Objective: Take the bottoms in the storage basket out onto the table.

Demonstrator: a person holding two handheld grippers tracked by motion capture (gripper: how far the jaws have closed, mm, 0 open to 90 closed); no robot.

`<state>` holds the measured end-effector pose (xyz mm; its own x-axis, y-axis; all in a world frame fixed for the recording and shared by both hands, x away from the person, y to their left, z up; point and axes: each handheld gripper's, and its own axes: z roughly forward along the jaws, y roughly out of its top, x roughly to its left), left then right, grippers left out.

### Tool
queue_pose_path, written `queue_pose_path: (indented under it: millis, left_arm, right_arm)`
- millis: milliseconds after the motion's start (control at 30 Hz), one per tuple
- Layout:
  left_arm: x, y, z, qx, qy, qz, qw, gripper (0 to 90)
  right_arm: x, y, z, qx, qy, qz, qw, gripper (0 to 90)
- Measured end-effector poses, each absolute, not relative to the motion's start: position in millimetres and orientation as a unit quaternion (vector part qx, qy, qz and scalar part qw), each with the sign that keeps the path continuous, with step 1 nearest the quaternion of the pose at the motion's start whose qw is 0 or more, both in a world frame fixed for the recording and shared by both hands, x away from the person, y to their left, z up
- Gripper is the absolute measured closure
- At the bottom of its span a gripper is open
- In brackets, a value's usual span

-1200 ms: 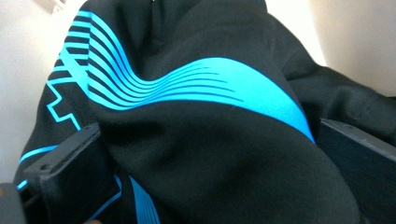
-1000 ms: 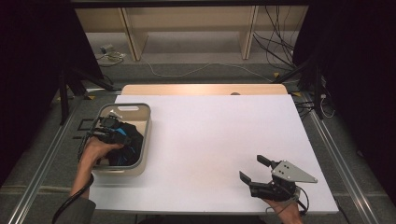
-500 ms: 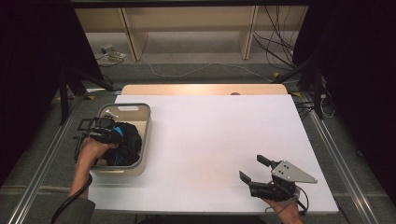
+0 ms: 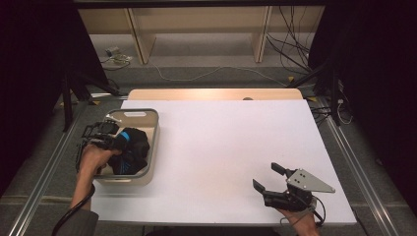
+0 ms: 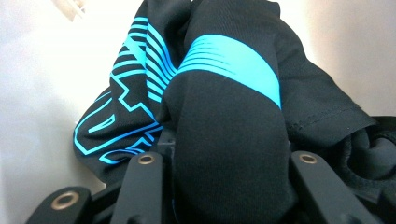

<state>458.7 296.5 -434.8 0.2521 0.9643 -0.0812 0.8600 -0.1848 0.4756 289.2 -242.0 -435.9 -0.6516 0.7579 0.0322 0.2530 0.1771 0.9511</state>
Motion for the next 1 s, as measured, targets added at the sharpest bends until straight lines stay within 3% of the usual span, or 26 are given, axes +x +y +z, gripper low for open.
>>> queue_pose_path:
  millis: [1000]
  left_arm:
    - [441.8,302.1,-388.1,0.746,0.569,0.12,0.324,62.2]
  right_arm:
    - [288.8,-242.6,-436.0,0.343,0.732,0.539,0.235,18.3]
